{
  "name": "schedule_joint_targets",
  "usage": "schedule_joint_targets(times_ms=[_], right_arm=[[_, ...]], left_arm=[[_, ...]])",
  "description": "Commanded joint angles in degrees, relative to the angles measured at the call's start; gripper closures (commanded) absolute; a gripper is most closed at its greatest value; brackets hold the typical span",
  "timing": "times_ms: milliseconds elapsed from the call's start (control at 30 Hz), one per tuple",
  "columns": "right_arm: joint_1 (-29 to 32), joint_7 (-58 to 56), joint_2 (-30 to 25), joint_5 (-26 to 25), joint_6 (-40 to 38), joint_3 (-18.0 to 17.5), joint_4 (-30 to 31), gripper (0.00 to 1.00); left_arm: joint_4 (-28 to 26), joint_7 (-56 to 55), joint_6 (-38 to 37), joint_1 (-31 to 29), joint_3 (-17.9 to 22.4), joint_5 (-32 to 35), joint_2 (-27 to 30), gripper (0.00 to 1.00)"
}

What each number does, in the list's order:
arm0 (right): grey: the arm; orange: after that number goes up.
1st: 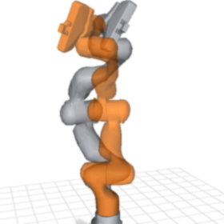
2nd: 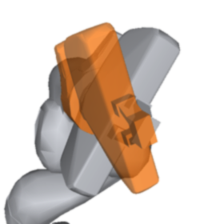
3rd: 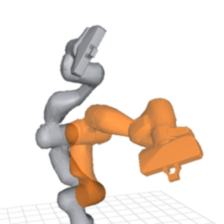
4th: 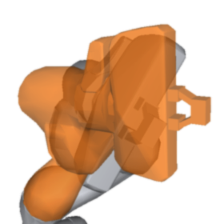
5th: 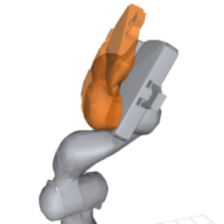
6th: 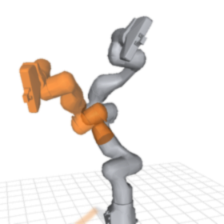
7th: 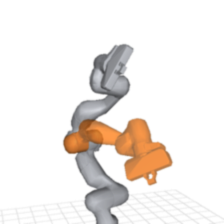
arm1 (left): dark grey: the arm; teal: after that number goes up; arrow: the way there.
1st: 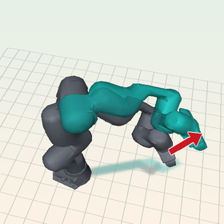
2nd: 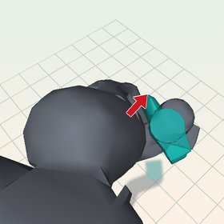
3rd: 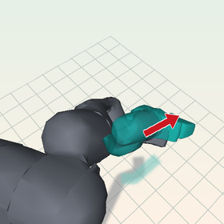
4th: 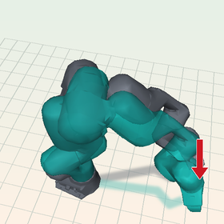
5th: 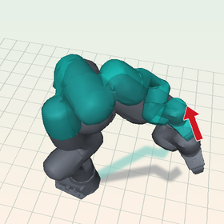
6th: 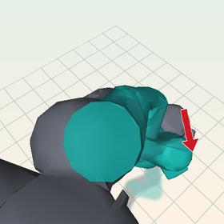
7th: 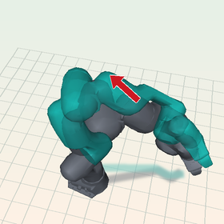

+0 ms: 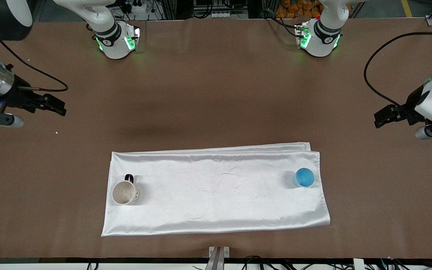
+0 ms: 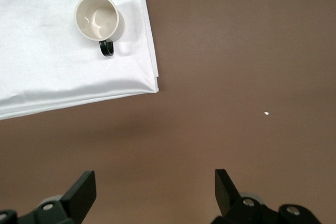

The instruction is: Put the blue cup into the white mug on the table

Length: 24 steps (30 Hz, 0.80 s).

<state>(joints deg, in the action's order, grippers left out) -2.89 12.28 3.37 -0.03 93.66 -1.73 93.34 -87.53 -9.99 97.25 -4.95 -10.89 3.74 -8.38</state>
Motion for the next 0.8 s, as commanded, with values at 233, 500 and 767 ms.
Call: schedule_joint_targets(times_ms=[233,500,767], right_arm=[[-5.5,12.5,11.5,0.8,10.4,0.2,-0.7,0.00],[-9.9,18.6,17.7,0.7,16.9,0.2,-1.2,0.00],[-12.0,22.3,22.9,0.8,20.6,0.2,-3.5,0.00]], left_arm=[[0.6,0.5,8.2,1.1,-0.1,-1.3,-9.3,0.00],[0.6,0.3,12.7,3.7,-0.1,-1.1,-14.2,0.00],[0.8,0.3,19.0,5.5,-0.1,-1.1,-20.2,0.00]])
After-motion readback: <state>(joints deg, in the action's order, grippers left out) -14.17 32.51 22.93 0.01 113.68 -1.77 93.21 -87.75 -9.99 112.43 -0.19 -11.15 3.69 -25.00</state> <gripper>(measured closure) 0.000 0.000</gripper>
